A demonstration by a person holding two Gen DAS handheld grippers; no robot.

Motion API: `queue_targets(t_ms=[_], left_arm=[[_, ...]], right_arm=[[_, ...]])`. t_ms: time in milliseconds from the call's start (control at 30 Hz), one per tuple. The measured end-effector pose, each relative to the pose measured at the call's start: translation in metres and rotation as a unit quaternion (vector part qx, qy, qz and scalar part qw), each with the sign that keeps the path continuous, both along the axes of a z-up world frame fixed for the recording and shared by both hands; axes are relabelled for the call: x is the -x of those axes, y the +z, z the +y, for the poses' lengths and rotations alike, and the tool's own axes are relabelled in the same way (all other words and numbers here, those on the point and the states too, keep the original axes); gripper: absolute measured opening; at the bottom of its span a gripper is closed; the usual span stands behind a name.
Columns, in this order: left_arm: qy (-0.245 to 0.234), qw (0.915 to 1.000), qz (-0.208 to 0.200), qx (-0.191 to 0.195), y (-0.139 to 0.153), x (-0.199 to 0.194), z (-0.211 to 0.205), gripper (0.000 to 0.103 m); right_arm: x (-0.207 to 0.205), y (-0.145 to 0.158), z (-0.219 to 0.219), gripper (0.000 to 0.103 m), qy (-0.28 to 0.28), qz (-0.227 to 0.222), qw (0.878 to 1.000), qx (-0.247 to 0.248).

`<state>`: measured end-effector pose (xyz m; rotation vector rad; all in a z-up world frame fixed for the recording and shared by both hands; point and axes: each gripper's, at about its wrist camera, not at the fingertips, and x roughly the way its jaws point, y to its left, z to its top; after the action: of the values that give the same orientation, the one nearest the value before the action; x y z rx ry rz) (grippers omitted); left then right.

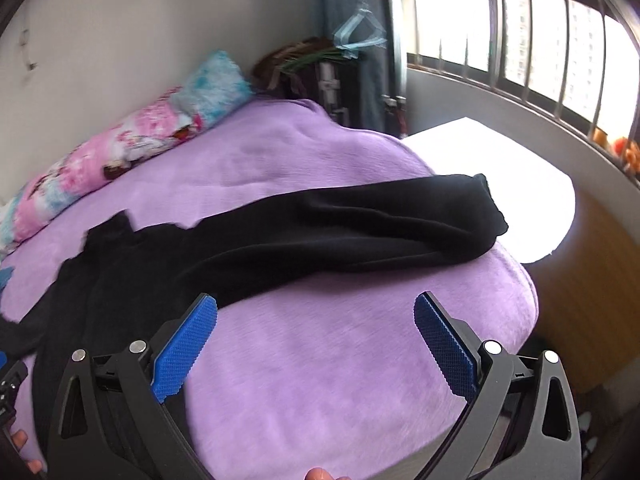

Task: Fold large clothes
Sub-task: 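Reach the right gripper to the sleeve cuff and close on it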

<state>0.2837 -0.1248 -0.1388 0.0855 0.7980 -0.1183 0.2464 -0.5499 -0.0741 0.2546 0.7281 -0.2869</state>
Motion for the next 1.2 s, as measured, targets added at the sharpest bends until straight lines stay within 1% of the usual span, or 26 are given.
queue_targets(t_ms=[133,200,267,400,433,500,567,700,767,867,900,933,967,1000,1033,1100,1167,1200], left_arm=[[-0.025,0.9997,0.001,0.008,-0.029,-0.053,-0.044,0.097],[-0.033,0.9994,0.007,0.004,-0.042,-0.072,-0.064,0.097],[-0.044,0.9989,0.014,0.011,-0.057,-0.092,-0.083,0.097],[-0.057,0.9984,0.001,-0.005,-0.087,-0.125,-0.113,0.097],[-0.058,0.9983,0.0,-0.004,-0.091,-0.131,-0.116,0.097],[-0.058,0.9982,0.015,0.006,-0.105,-0.147,-0.122,0.097],[-0.053,0.9983,0.019,0.014,-0.115,-0.16,-0.126,0.097],[-0.048,0.998,0.033,0.022,-0.131,-0.175,-0.13,0.097],[-0.053,0.9978,0.035,0.02,-0.139,-0.179,-0.133,0.097],[-0.05,0.9976,0.043,0.023,-0.148,-0.181,-0.133,0.098],[-0.048,0.9976,0.045,0.023,-0.15,-0.183,-0.133,0.098],[-0.048,0.9976,0.044,0.023,-0.151,-0.182,-0.133,0.098],[-0.048,0.9976,0.043,0.022,-0.151,-0.181,-0.133,0.098],[-0.049,0.9976,0.043,0.022,-0.151,-0.181,-0.133,0.098],[-0.05,0.9975,0.046,0.022,-0.151,-0.181,-0.134,0.098],[-0.052,0.997,0.053,0.023,-0.153,-0.184,-0.134,0.098],[-0.053,0.9966,0.058,0.023,-0.155,-0.184,-0.133,0.098],[-0.054,0.9966,0.058,0.024,-0.155,-0.185,-0.133,0.098]], right_arm=[[-0.026,-0.022,-0.046,0.097,-0.041,0.003,0.999,-0.004],[-0.034,-0.026,-0.063,0.097,-0.055,0.0,0.999,0.0],[-0.044,-0.032,-0.085,0.097,-0.072,-0.001,0.997,0.003],[-0.056,-0.043,-0.129,0.097,-0.112,0.001,0.994,0.004],[-0.057,-0.045,-0.135,0.097,-0.12,0.002,0.993,0.006],[-0.061,-0.05,-0.151,0.097,-0.134,0.004,0.991,0.013],[-0.063,-0.057,-0.162,0.097,-0.145,0.01,0.989,0.014],[-0.066,-0.066,-0.18,0.097,-0.152,0.006,0.988,-0.006],[-0.071,-0.072,-0.185,0.097,-0.154,0.008,0.988,-0.006],[-0.076,-0.081,-0.193,0.097,-0.144,0.006,0.989,-0.03],[-0.076,-0.083,-0.196,0.093,-0.145,0.007,0.989,-0.036],[-0.076,-0.085,-0.198,0.078,-0.143,0.005,0.989,-0.046],[-0.075,-0.085,-0.198,0.064,-0.145,0.006,0.988,-0.045],[-0.074,-0.085,-0.199,0.055,-0.144,0.006,0.989,-0.042],[-0.073,-0.085,-0.199,0.042,-0.14,0.006,0.989,-0.044],[-0.068,-0.086,-0.2,0.034,-0.134,0.003,0.99,-0.051],[-0.064,-0.082,-0.197,0.023,-0.125,-0.007,0.991,-0.053],[-0.063,-0.079,-0.194,0.019,-0.118,-0.01,0.992,-0.053]])
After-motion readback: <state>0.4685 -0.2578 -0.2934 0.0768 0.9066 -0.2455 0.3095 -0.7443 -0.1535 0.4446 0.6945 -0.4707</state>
